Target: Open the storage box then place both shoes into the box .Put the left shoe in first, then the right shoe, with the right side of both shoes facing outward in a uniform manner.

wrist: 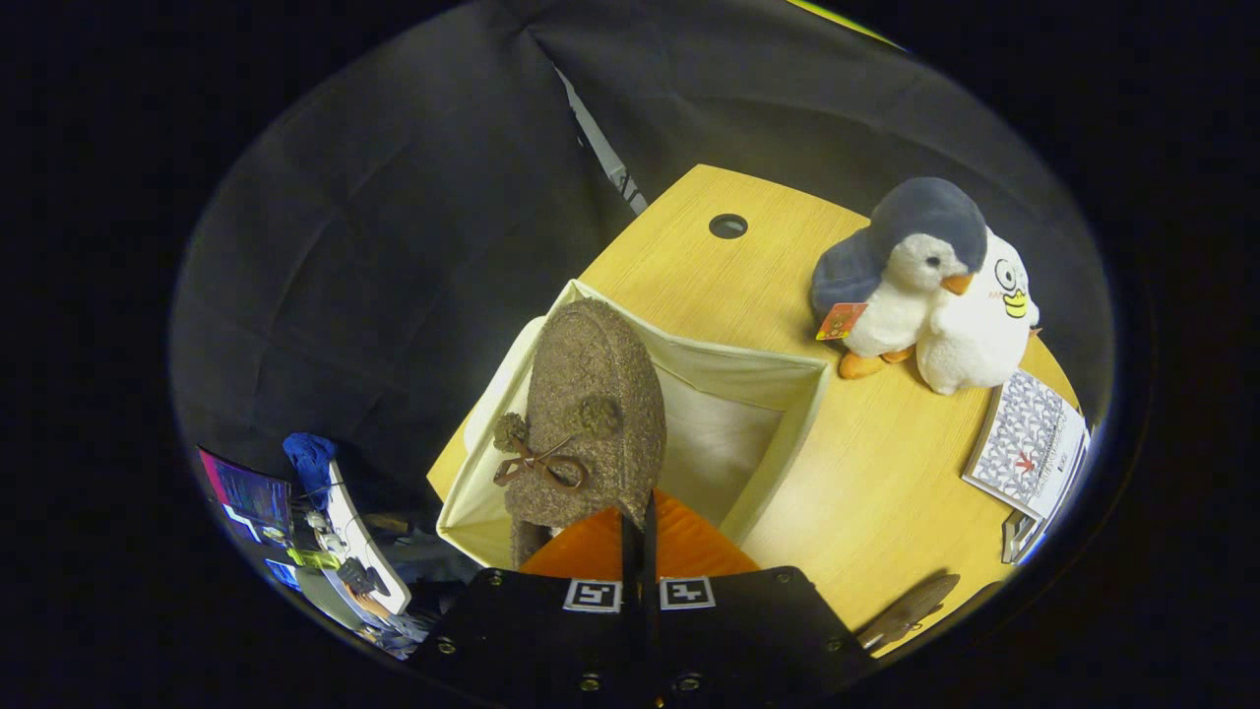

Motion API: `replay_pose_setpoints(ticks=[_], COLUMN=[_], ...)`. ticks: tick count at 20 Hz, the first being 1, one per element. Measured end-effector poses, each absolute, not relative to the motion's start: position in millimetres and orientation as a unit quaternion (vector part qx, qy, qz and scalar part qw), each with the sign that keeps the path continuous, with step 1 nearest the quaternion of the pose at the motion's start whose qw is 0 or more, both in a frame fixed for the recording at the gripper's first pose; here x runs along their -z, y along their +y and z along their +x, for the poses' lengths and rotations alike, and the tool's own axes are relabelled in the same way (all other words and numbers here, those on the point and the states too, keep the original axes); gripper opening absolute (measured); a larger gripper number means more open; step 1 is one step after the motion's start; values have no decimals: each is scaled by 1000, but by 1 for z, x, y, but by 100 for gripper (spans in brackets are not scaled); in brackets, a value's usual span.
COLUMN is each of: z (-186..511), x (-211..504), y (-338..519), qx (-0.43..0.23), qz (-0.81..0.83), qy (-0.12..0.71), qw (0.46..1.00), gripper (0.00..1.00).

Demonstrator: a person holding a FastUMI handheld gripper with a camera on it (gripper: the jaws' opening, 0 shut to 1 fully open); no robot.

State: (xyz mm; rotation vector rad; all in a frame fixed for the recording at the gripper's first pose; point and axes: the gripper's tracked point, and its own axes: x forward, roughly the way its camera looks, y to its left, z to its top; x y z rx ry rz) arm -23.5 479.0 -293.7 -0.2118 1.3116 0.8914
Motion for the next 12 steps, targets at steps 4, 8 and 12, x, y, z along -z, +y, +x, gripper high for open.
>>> replay_pose_setpoints(ticks=[4, 8, 12], z=[-28, -32, -35], x=[317, 336, 343], y=[493, 500, 499], qx=[-390, -383, -375], qz=[-102, -120, -132], qy=[605, 612, 618], qw=[687, 682, 678], gripper=[0, 0, 0])
